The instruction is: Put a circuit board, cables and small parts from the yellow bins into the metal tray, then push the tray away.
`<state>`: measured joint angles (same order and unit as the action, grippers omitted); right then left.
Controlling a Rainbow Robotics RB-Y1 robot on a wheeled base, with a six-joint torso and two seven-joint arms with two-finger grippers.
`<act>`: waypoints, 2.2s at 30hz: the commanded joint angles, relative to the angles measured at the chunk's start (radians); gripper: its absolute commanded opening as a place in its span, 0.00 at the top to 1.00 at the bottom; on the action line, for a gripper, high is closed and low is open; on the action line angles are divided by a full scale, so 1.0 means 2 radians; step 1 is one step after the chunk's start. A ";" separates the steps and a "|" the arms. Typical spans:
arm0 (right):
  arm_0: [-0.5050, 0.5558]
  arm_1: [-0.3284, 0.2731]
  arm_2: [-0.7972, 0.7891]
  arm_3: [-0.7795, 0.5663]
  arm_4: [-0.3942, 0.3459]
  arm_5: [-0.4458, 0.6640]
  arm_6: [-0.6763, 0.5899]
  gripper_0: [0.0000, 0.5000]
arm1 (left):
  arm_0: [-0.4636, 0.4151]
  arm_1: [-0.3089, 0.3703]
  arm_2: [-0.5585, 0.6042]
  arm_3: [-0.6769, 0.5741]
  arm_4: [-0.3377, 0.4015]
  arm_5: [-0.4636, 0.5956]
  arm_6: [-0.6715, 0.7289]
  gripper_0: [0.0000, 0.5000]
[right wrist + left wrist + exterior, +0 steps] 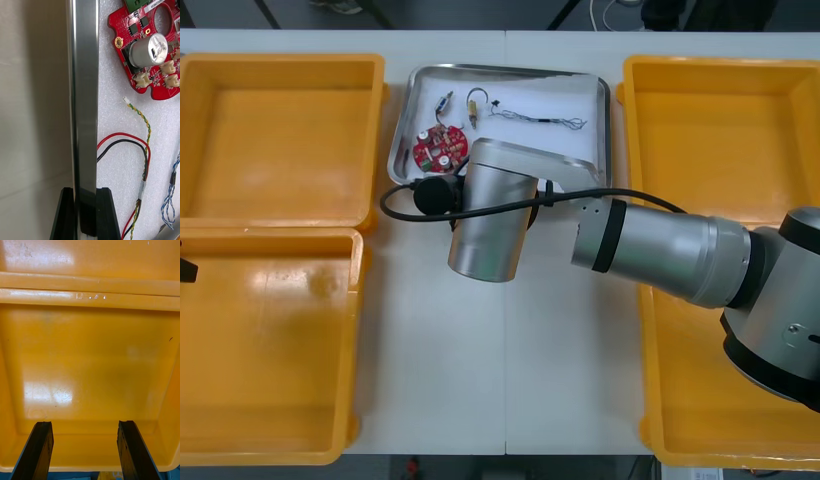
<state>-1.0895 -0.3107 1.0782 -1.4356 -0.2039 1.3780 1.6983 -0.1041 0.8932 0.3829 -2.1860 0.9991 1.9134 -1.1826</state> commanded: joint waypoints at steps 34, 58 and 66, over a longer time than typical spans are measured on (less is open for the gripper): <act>-0.037 0.035 -0.037 0.044 0.032 -0.022 0.043 0.00 | 0.005 -0.006 0.015 -0.013 -0.005 0.003 -0.056 0.00; 0.191 0.023 -0.237 -0.378 -0.025 0.271 0.010 0.00 | 0.005 -0.006 0.015 -0.013 -0.005 0.003 -0.056 0.00; 0.265 -0.013 -0.295 -0.478 -0.028 0.271 -0.005 0.00 | 0.005 -0.006 0.015 -0.013 -0.005 0.003 -0.056 0.00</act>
<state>-0.6179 -0.3003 0.5635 -2.3186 -0.2481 1.9170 1.7381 -0.1041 0.8930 0.3831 -2.1870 0.9988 1.9134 -1.1831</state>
